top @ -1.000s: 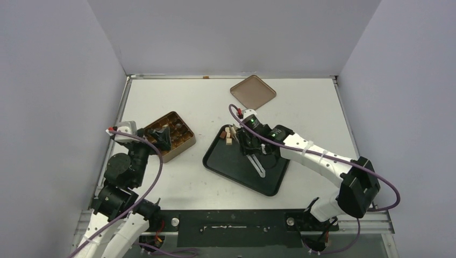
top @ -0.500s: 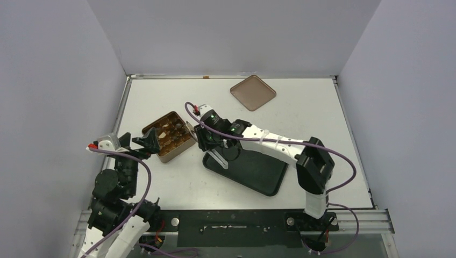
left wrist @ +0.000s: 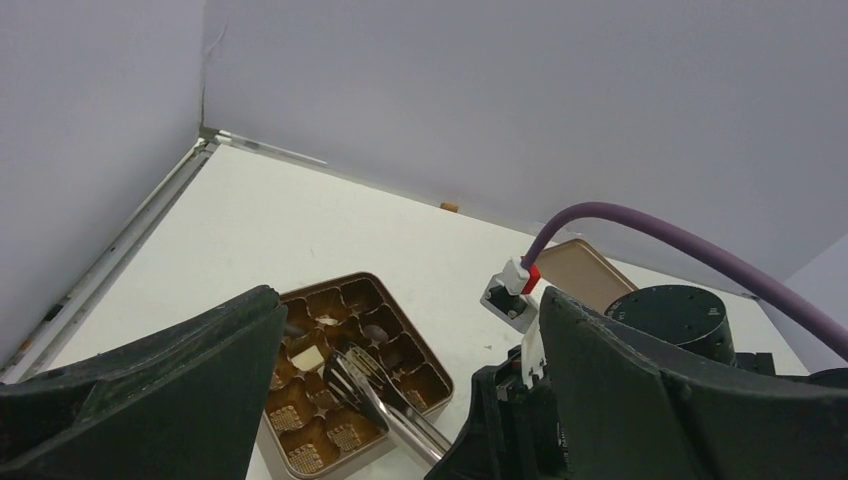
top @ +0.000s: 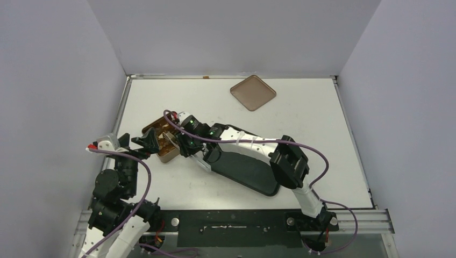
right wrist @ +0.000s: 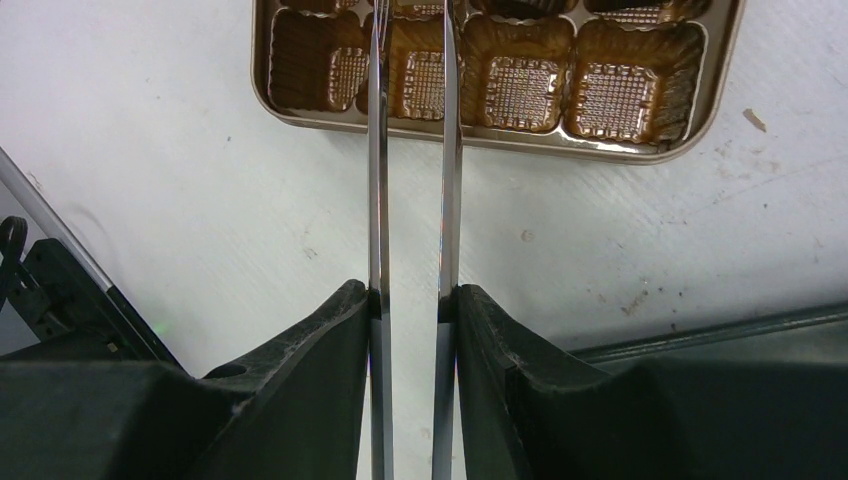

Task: Pack the chocolate
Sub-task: Place the fake chocolate in the packing box.

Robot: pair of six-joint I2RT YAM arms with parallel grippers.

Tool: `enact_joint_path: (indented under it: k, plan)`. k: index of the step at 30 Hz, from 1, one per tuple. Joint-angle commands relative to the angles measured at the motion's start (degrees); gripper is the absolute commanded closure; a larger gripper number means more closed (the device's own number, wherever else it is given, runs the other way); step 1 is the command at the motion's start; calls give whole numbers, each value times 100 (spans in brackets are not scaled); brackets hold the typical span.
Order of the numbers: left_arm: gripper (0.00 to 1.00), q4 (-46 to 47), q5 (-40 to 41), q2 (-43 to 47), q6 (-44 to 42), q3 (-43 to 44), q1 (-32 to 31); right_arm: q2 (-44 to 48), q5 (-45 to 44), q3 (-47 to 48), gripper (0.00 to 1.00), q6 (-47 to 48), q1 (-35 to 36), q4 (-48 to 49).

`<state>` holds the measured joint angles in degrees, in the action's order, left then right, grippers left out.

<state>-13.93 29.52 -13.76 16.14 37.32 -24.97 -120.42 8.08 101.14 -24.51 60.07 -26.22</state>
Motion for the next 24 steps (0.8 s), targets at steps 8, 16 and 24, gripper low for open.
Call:
enact_joint_path:
  k: [8,16,24]
  plan:
    - [3,180,-24,38,37,23,54,-192,-73,439,65,32,22,222]
    - [3,172,-32,24,38,22,54,-45,-104,444,59,58,22,188]
    - [3,167,-59,9,38,25,59,475,-211,211,61,179,-20,160]
